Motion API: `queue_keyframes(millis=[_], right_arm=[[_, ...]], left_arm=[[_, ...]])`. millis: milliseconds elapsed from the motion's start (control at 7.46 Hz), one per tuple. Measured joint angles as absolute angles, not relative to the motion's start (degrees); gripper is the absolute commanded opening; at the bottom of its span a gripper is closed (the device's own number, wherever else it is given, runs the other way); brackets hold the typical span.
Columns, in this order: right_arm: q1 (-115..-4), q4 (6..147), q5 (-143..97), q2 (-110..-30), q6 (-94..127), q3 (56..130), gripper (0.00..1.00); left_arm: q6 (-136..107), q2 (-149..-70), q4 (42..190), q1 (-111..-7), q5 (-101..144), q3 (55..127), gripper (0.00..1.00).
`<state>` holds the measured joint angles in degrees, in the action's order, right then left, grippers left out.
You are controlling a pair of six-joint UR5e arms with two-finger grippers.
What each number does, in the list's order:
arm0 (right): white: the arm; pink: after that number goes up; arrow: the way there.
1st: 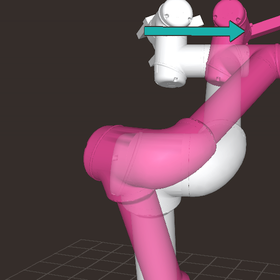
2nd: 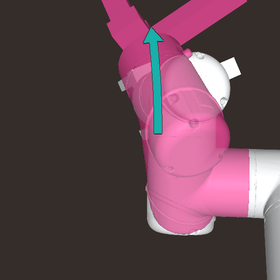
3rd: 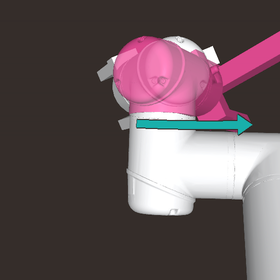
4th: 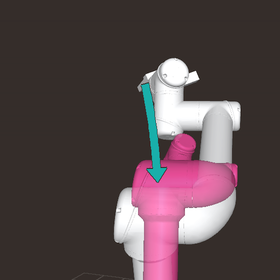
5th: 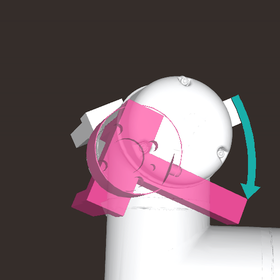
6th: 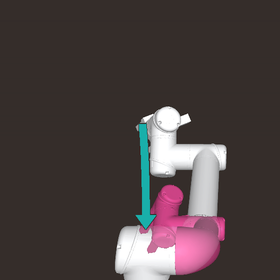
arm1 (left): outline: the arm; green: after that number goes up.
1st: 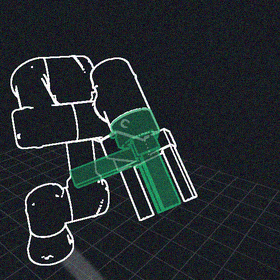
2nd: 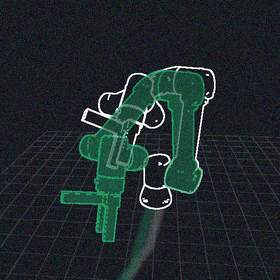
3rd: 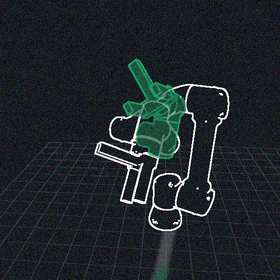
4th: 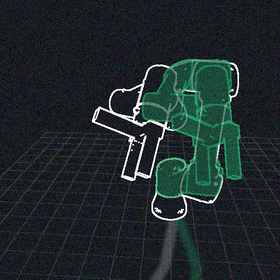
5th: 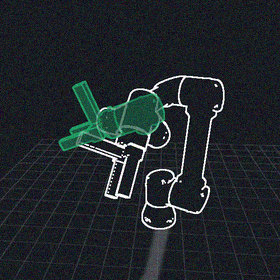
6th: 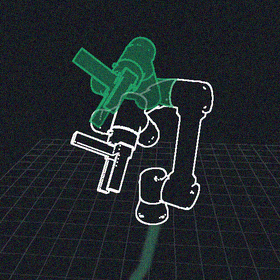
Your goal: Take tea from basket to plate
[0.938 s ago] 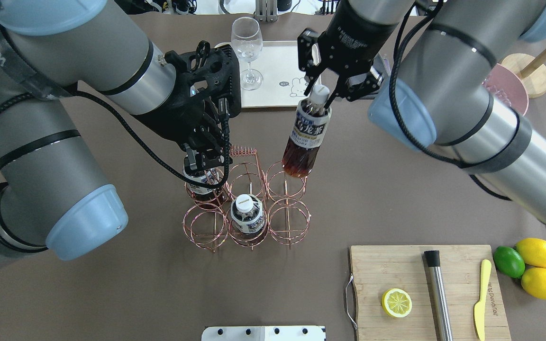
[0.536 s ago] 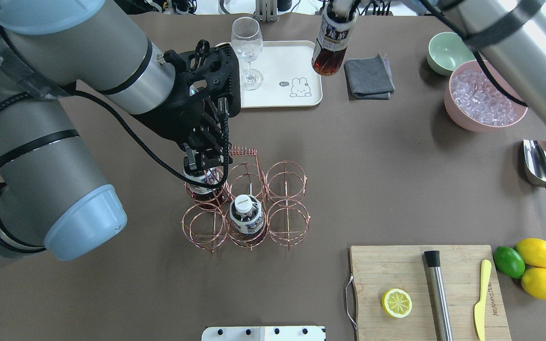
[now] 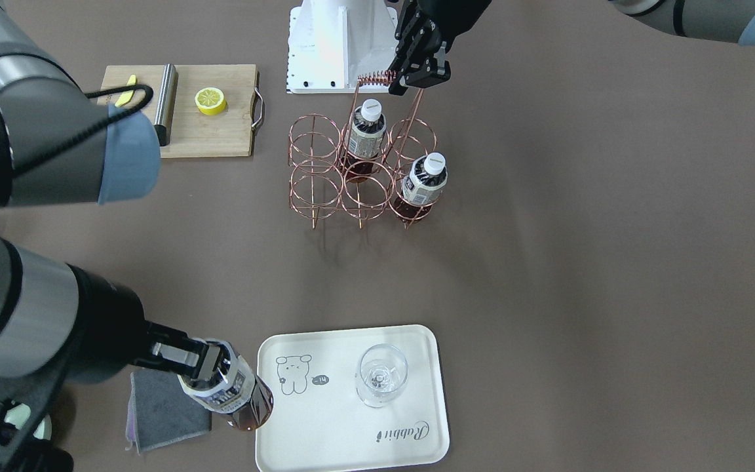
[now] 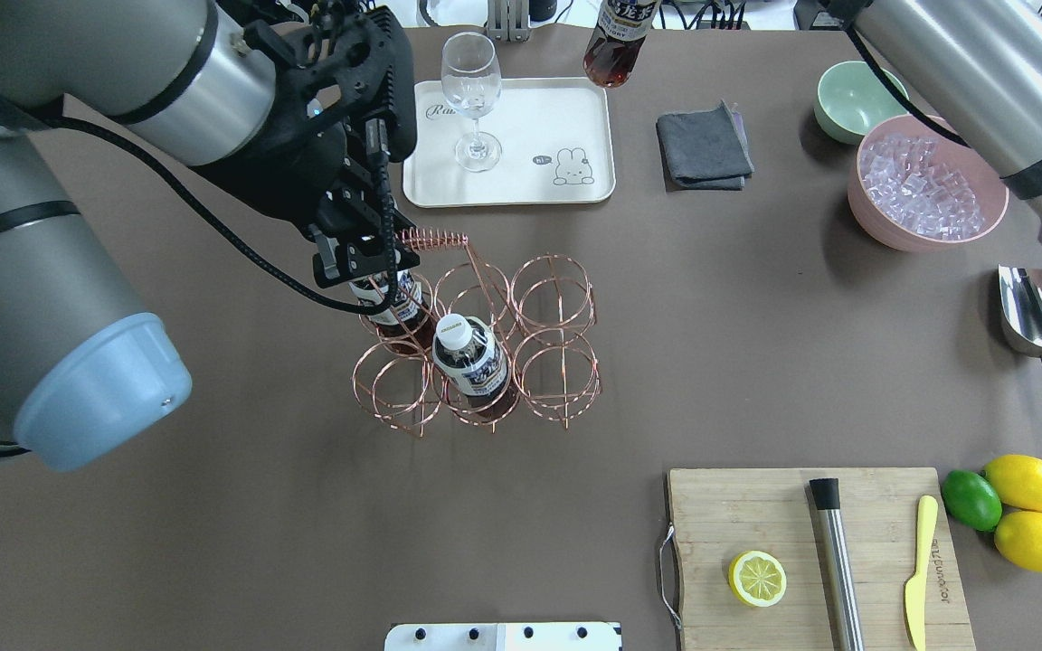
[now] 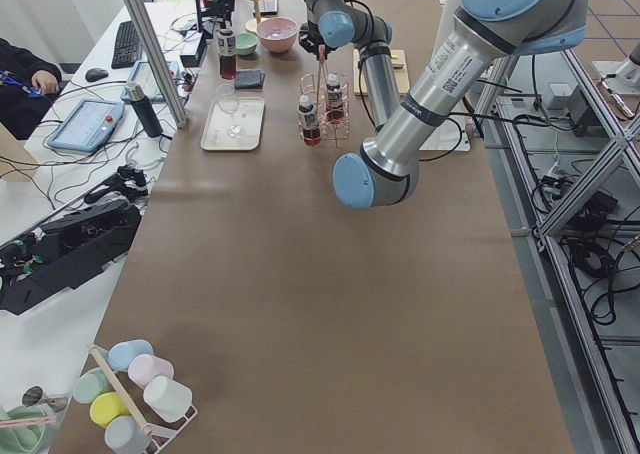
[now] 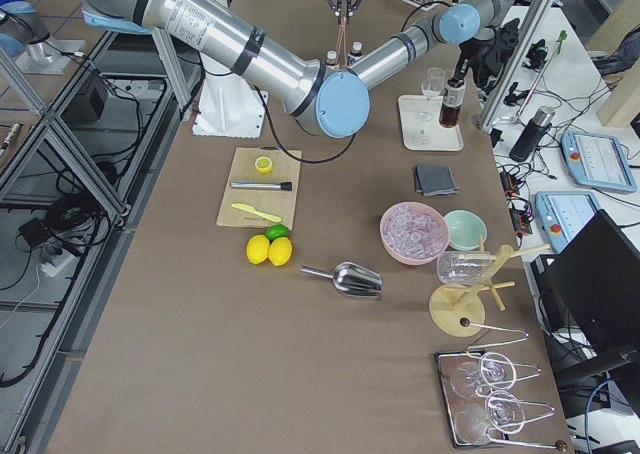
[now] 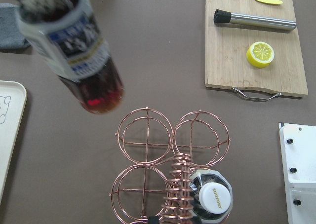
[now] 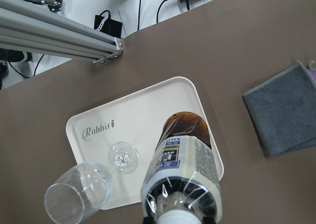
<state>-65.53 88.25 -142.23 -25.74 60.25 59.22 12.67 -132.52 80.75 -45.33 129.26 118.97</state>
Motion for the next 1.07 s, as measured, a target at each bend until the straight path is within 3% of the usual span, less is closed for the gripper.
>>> queue_keyframes(millis=[402, 804, 938, 1072], right_arm=[[-60.5, 80.0, -136.4, -25.4, 60.2, 54.6, 0.00], [-57.7, 79.1, -134.3, -25.4, 60.2, 54.4, 0.00], [-57.1, 78.6, -133.8, -25.5, 60.2, 54.4, 0.34], [-56.5, 78.4, -133.6, -25.7, 60.2, 54.5, 0.43]], left_arm=[[12.4, -132.1, 77.7, -54.7, 132.3, 122.1, 0.00], [21.1, -124.1, 77.4, -69.7, 140.4, 121.9, 0.00], [27.8, -119.9, 77.3, -73.1, 141.8, 121.2, 0.00], [34.6, -117.2, 77.3, -75.6, 142.5, 118.9, 0.00]])
